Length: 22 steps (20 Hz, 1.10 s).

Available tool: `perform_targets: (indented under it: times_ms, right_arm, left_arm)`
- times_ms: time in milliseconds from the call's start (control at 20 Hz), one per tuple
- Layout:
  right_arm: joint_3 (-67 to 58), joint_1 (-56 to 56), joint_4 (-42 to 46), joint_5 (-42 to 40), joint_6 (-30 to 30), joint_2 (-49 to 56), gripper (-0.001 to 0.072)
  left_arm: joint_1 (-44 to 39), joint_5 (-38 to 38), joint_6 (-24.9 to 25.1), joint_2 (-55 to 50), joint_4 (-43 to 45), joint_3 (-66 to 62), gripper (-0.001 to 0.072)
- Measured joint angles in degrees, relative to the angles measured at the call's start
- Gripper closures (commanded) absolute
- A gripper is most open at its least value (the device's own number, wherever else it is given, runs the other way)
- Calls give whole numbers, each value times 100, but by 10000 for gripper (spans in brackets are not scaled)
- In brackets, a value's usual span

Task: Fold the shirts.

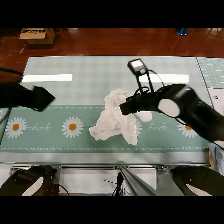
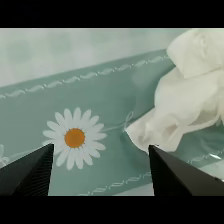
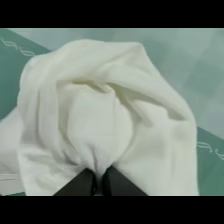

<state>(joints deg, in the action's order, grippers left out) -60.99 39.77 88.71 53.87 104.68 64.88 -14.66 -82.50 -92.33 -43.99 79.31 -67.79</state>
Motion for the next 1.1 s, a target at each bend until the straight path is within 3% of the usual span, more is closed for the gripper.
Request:
perform_targets:
  times_ms: [50, 100, 350, 600, 800, 950, 1100]
  right_arm:
    - [17, 28, 90, 4, 7, 107, 256]
    - [24, 44, 192, 4, 4, 164, 178]
    - [-140, -354, 1204, 446, -15, -299, 174]
    - [-197, -1910, 1613, 1126, -520, -1034, 174]
    - [-149, -3469, 940, 1397, -1257, -1207, 176]
    - [-50, -4389, 234, 1462, -1698, -1246, 180]
    - [37, -4935, -197, 1499, -1958, -1263, 181]
  left_arm:
    - [0, 118, 4, 0, -181, 352, -13]
    - [0, 256, 48, -11, -376, 702, -13]
    - [0, 638, 299, -118, -1012, 2002, -13]
    - [24, 1281, 584, -199, -1976, 3233, -13]
    - [258, 1880, 1108, -396, -3128, 4170, 7]
    - [481, 2302, 1545, -758, -3825, 4494, 114]
    - [581, 2601, 1853, -1325, -4194, 4616, 117]
